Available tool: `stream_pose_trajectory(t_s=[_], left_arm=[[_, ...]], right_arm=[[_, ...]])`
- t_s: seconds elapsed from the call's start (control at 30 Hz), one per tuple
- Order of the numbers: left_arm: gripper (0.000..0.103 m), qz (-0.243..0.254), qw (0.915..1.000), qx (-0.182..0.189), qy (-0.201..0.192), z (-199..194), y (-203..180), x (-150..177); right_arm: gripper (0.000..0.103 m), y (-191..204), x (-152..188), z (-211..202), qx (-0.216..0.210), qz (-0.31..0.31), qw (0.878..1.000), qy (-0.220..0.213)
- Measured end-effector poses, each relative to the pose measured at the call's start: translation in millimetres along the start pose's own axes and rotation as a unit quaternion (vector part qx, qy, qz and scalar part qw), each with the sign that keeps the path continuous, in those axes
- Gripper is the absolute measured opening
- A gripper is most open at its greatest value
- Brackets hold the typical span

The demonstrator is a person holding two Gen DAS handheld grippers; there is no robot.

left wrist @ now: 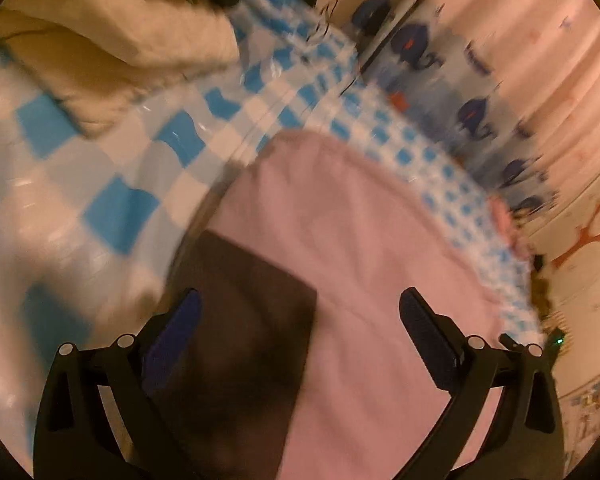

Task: Fold large clothes
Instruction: 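Press the folded jacket flat with the left gripper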

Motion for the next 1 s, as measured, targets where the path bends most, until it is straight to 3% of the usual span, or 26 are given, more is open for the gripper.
stream_pose_trajectory(t_s=[0.1,0.23,0.4,0.53,0.67,0.73,0.83,1.0], left_arm=[[0.096,-0.03,0.9992,0.025,-0.006,-57,23,23],[0.096,-0.119,0.9911,0.049,0.031,-83,66,68],[0.096,-0.206,0.9711,0.101,0.064,-70,89,121],[0.096,-0.247,0.9573,0.141,0.054,-45,86,136],[0.096,-0.26,0.9565,0.129,0.031,-26,82,136],[0.096,-0.263,0.9531,0.148,0.01,-27,76,134],[0.096,-0.241,0.9591,0.148,-0.01,-29,64,128],[0.095,-0.259,0.9571,0.127,0.024,-10,87,130]], right_arm=[[0.097,20,20,-42,-0.033,-0.038,0.998,-0.032],[0.097,52,55,-75,-0.072,-0.08,0.994,-0.025],[0.097,73,93,-77,-0.097,-0.093,0.991,0.012],[0.097,75,114,-78,-0.11,-0.063,0.991,0.031],[0.097,78,122,-86,-0.117,-0.064,0.991,0.029],[0.097,78,122,-91,-0.117,-0.066,0.991,0.026],[0.097,79,122,-96,-0.108,-0.076,0.991,0.021],[0.097,80,120,-94,-0.106,-0.07,0.992,0.021]])
Point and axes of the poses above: each gripper's, at about its wrist camera, not at the fingertips, and z roughly the way its jaws point, y to its left, x to its underside, the point moved 2 cm from there along z, roughly the way its jaws point, and after that the axes turned 2 degrees about x, right-handed, at the moved point
